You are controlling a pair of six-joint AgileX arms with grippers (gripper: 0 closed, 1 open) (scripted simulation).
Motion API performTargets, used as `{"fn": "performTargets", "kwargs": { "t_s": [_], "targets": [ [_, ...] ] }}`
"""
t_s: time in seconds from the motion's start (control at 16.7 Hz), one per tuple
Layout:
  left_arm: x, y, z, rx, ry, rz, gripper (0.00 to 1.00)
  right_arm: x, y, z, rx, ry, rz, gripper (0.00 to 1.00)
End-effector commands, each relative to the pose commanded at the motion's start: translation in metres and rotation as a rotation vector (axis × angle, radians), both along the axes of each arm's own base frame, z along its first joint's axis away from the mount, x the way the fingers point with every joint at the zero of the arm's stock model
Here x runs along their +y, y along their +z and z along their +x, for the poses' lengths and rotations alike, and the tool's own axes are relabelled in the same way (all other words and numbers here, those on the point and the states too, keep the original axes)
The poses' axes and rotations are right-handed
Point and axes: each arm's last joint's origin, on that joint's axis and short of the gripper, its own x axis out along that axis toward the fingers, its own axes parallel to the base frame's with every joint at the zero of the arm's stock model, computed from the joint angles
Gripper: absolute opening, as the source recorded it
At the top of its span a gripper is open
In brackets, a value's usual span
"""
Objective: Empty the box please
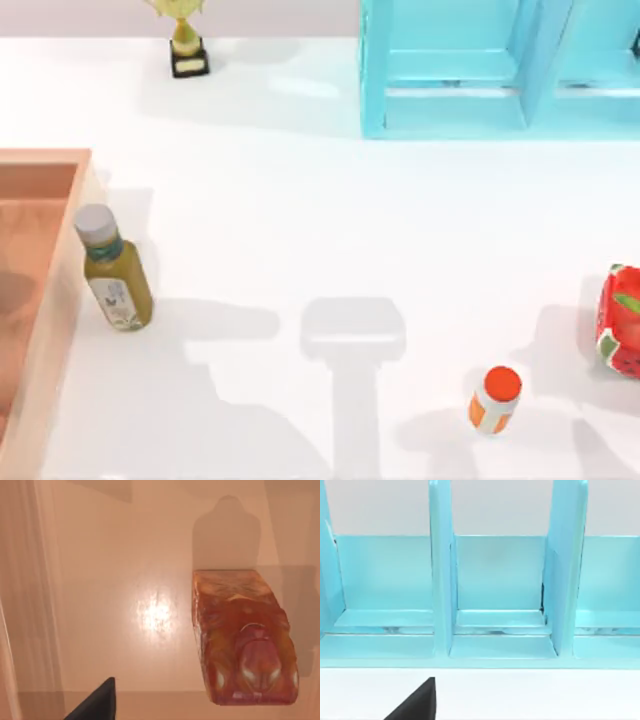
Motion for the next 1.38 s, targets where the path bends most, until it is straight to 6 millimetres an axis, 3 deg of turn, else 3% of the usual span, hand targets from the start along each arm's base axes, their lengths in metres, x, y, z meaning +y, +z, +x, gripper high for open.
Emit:
{"fn": "performTargets", "kwargs": {
  "t_s": [0.54, 0.9, 1.38],
  "targets": [
    [-0.001, -0.07, -0.005, -0.014, 0.0, 0.005, 1.0, 0.0, 0.0, 0.0, 0.0, 0.0, 0.0, 1.0],
    [-0.002, -0.077, -0.006, -0.014, 0.0, 0.005, 1.0, 0.0, 0.0, 0.0, 0.0, 0.0, 0.0, 1.0],
    [-0.002, -0.077, -0.006, -0.014, 0.0, 0.005, 0.4, 0.0, 0.0, 0.0, 0.0, 0.0, 0.0, 1.0]
  ]
}}
